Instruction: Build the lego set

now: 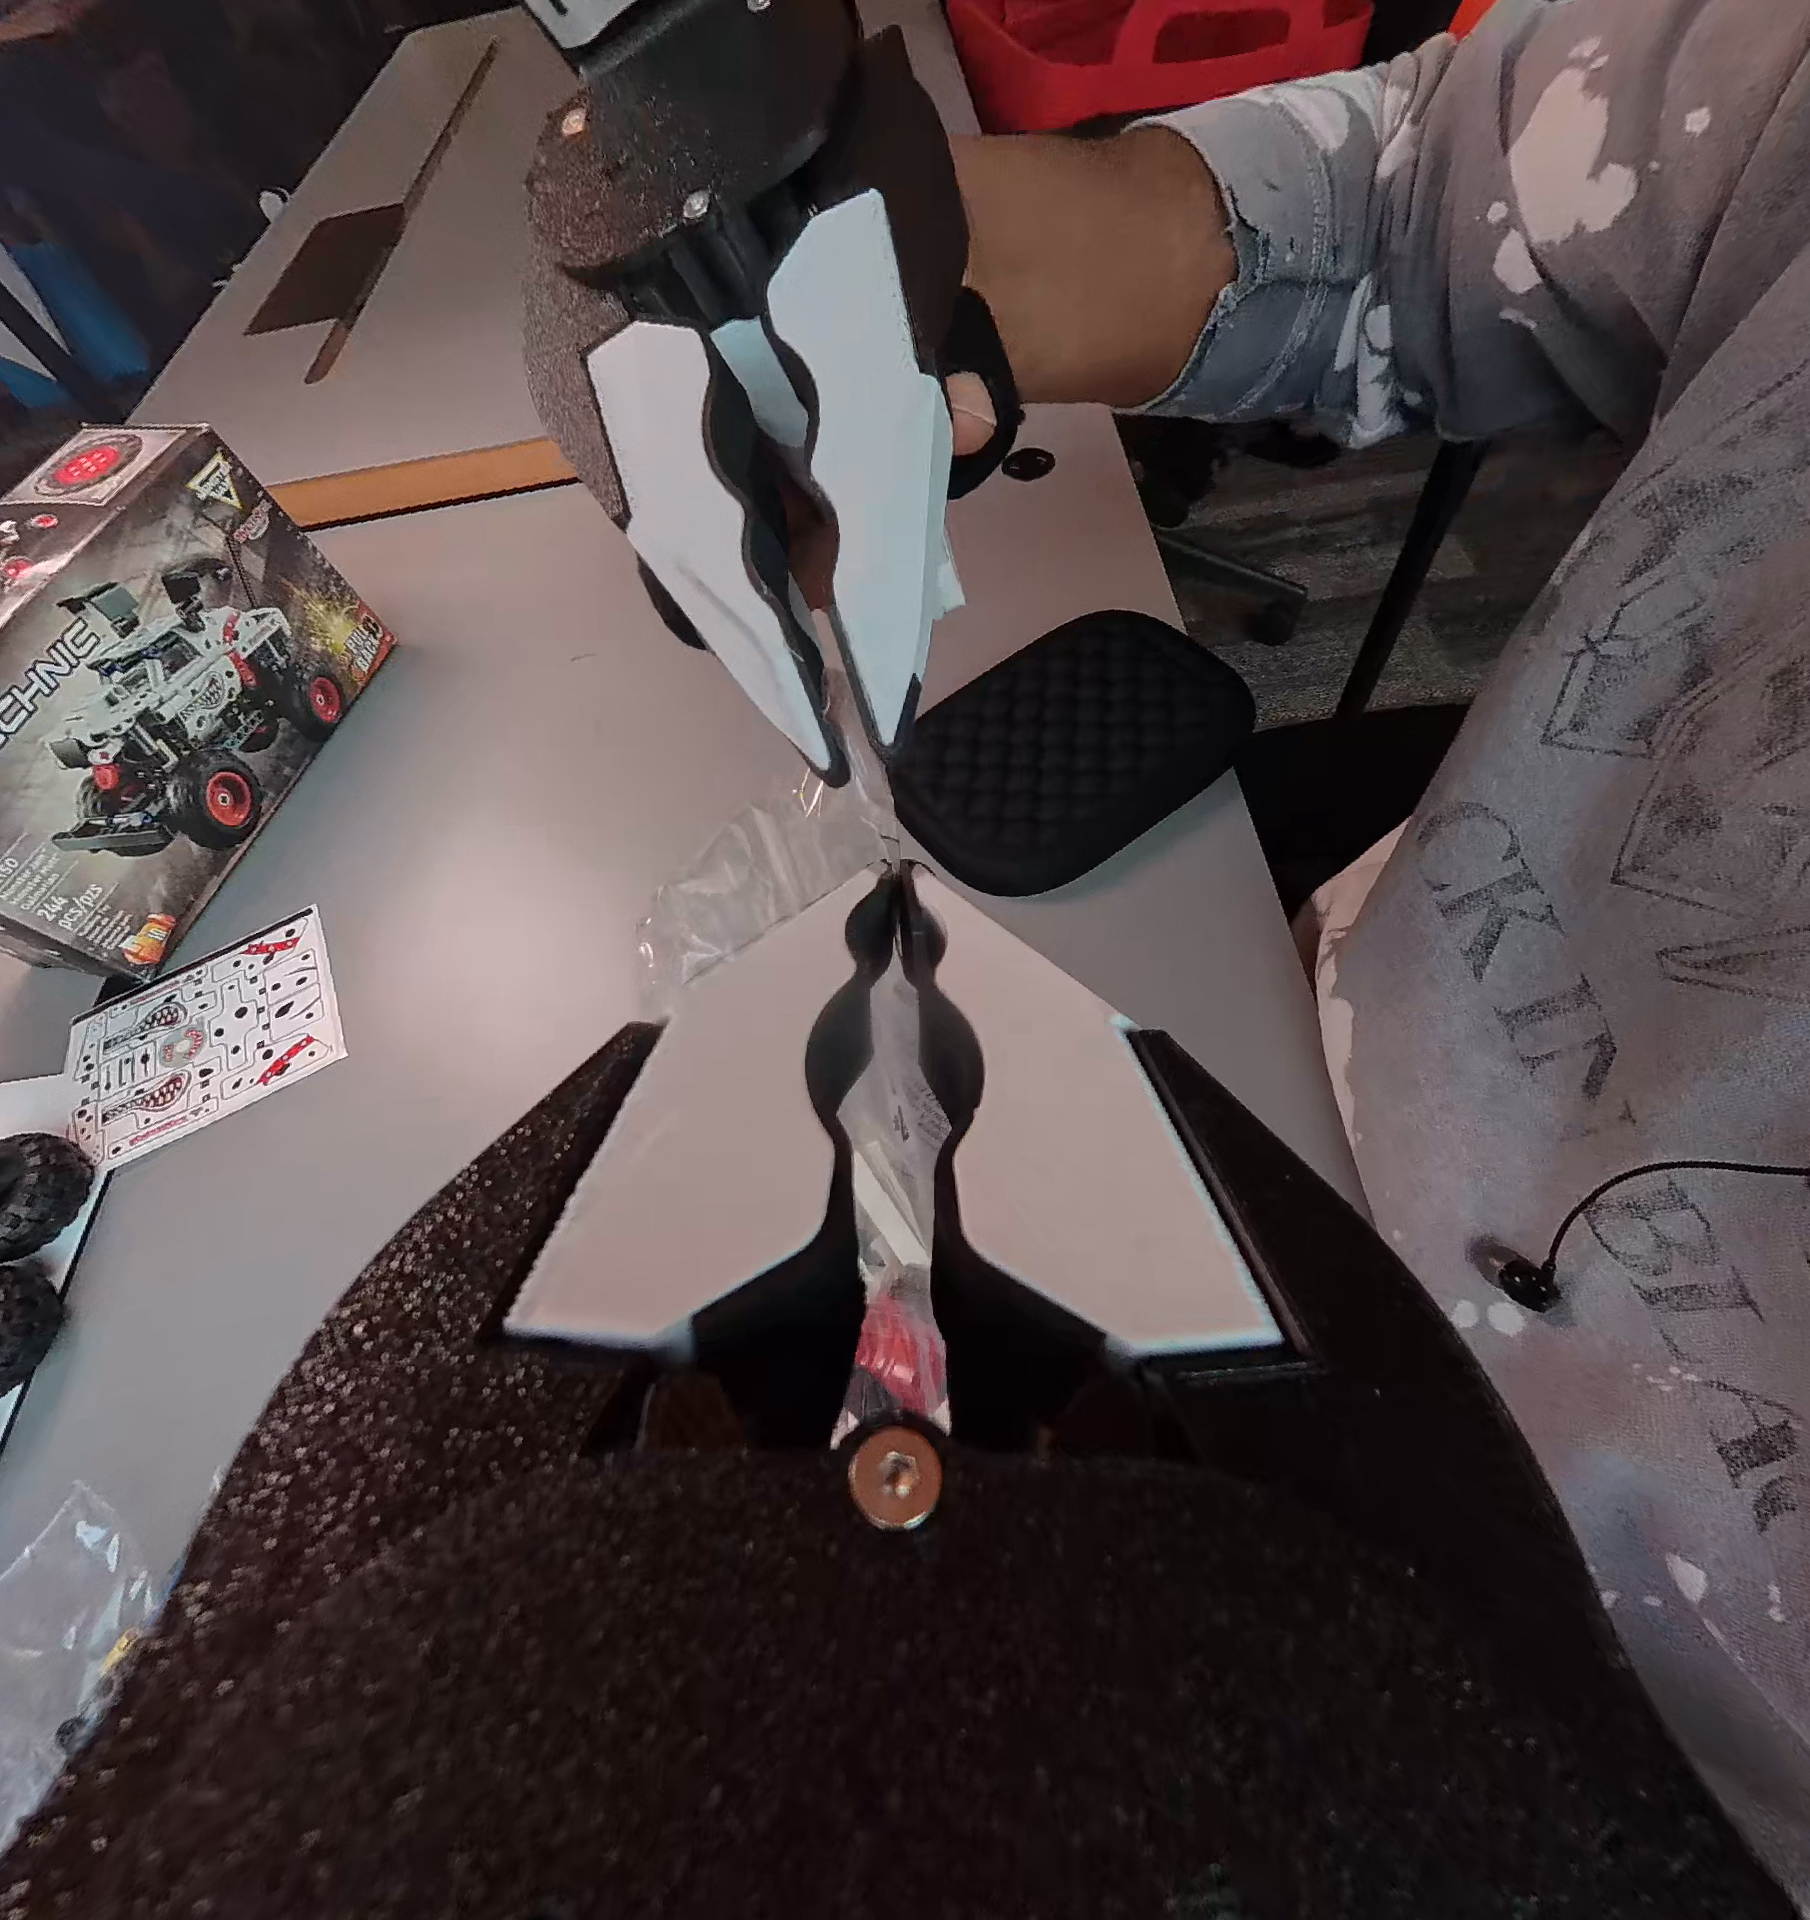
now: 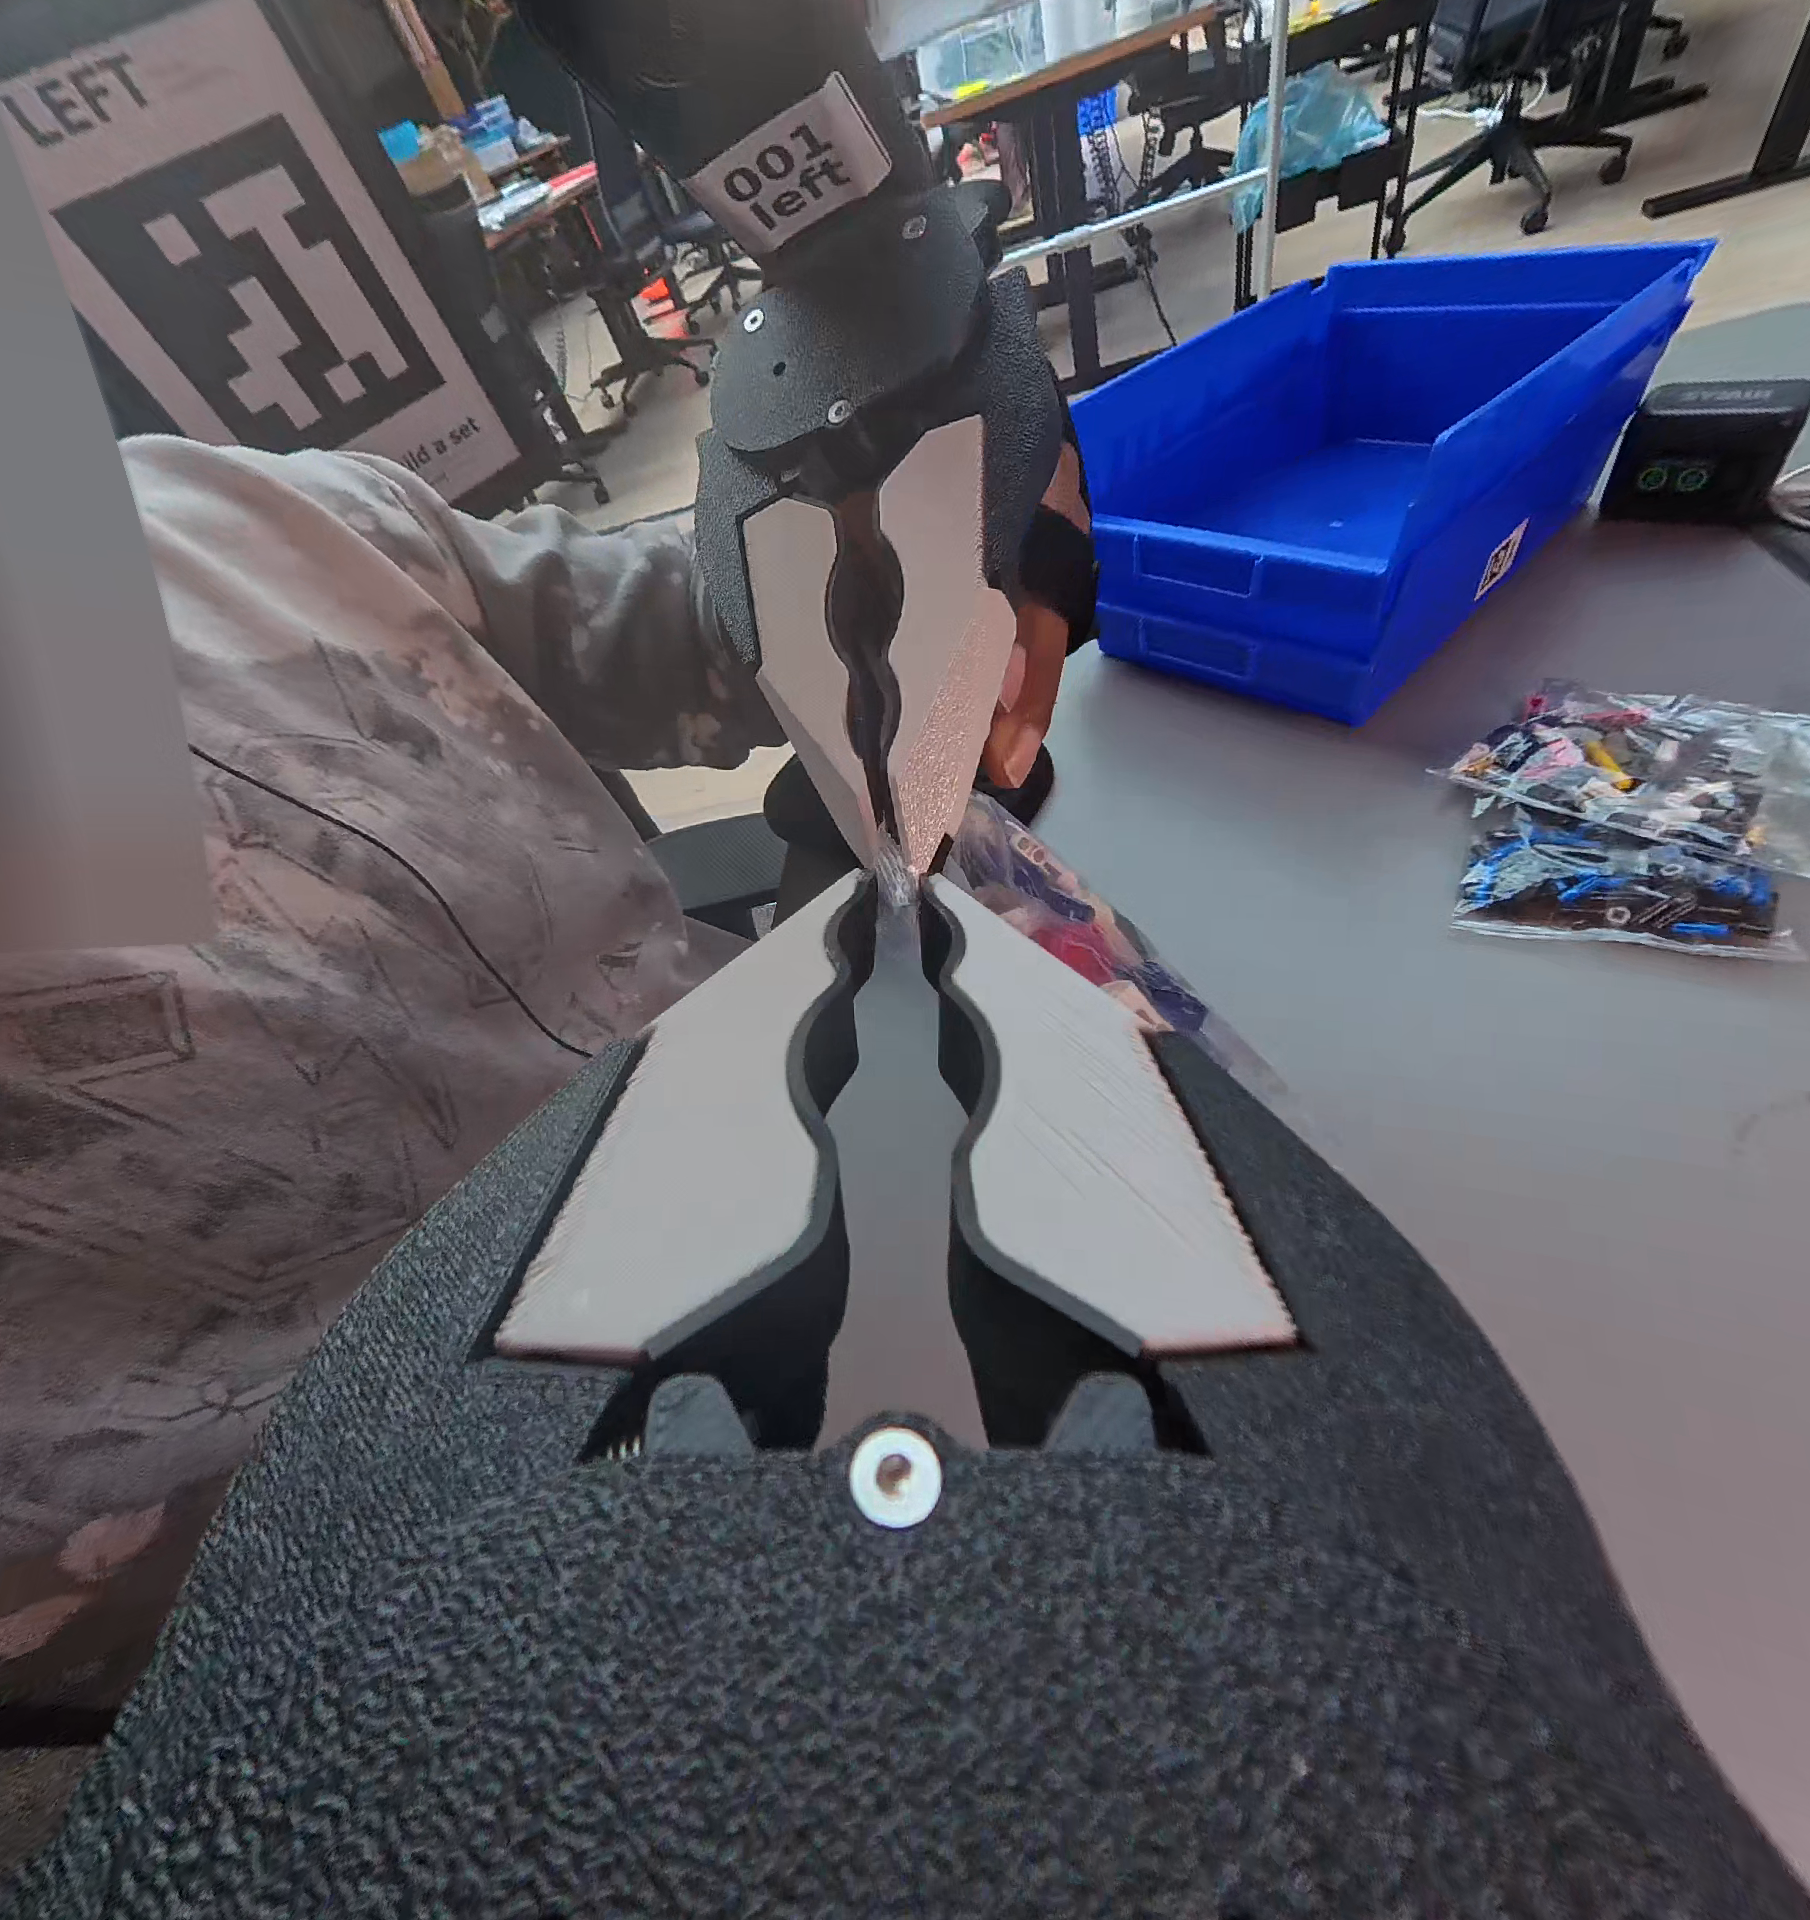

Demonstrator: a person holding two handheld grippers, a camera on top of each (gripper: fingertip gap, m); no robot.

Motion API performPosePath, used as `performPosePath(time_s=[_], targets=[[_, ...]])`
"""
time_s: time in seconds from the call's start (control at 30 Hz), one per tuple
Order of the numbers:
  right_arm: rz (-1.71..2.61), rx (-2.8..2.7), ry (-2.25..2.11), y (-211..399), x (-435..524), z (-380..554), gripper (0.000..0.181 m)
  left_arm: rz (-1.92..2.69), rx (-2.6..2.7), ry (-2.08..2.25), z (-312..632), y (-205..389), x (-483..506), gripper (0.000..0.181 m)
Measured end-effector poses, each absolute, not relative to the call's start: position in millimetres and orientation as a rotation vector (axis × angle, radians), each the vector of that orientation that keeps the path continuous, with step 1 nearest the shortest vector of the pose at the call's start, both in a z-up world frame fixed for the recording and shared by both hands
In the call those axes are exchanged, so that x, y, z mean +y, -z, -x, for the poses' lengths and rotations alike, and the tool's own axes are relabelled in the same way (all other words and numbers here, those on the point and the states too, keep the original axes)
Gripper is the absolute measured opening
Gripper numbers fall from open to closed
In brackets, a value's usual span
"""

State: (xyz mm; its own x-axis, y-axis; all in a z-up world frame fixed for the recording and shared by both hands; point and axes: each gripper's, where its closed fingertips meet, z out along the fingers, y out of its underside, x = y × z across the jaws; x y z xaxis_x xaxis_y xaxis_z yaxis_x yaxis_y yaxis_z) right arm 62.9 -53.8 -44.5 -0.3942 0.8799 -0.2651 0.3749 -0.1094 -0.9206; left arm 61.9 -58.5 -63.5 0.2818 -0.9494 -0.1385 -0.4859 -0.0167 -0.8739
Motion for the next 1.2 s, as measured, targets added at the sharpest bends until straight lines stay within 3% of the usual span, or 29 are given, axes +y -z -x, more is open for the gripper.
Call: performPosePath(time_s=[0.37,0.63,0.77,0.8,0.87,0.97,1.07,1.2], targets=[[0.525,-1.717,-0.527,29.2,-66.4,-66.5,0.000,1.691,1.206,1.139,-58.7,55.1,-69.4,0.000],[1.067,-1.649,-1.138,25.3,-62.6,-64.1,0.000,1.701,1.311,0.988,-52.8,53.1,-64.1,0.000],[1.126,-1.748,-0.998,34.0,-51.3,-58.3,0.026,1.720,1.362,0.952,-55.1,54.9,-59.8,0.000],[1.131,-1.788,-0.999,36.2,-54.0,-57.9,0.024,1.724,1.371,0.946,-56.0,55.6,-58.9,0.000],[1.108,-1.803,-0.970,33.9,-53.8,-55.9,0.001,1.732,1.372,0.940,-56.5,55.9,-55.8,0.000],[1.104,-1.788,-0.956,31.2,-50.3,-54.5,0.000,1.741,1.344,0.961,-54.5,53.7,-51.1,0.000],[1.175,-1.737,-0.987,30.6,-43.7,-52.2,0.000,1.690,1.292,0.943,-53.9,44.2,-46.7,0.020],[1.168,-1.737,-0.977,31.8,-44.3,-51.1,0.000,1.631,1.244,0.925,-57.6,37.1,-43.3,0.006]])
